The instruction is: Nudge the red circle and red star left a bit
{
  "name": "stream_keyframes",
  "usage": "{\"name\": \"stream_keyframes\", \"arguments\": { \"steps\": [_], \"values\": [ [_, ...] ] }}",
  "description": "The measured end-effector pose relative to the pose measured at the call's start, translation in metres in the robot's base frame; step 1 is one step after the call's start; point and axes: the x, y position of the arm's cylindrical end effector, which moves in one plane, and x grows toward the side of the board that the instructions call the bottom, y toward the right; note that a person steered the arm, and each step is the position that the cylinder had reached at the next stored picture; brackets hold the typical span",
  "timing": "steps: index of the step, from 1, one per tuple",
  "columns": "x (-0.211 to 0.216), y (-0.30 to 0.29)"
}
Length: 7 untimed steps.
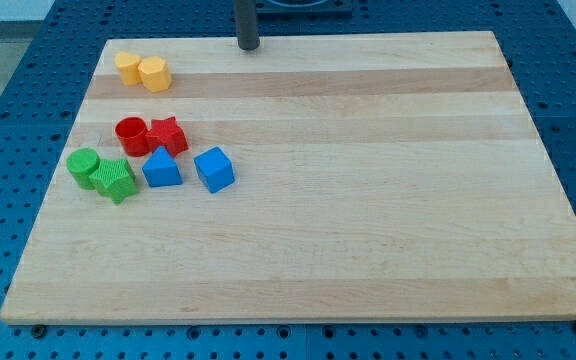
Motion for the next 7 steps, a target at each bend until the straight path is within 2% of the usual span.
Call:
{"name": "stream_keyframes", "arguments": {
  "steps": [5,7],
  "values": [
    [0.002,0.000],
    [0.015,0.003]
  ]
}}
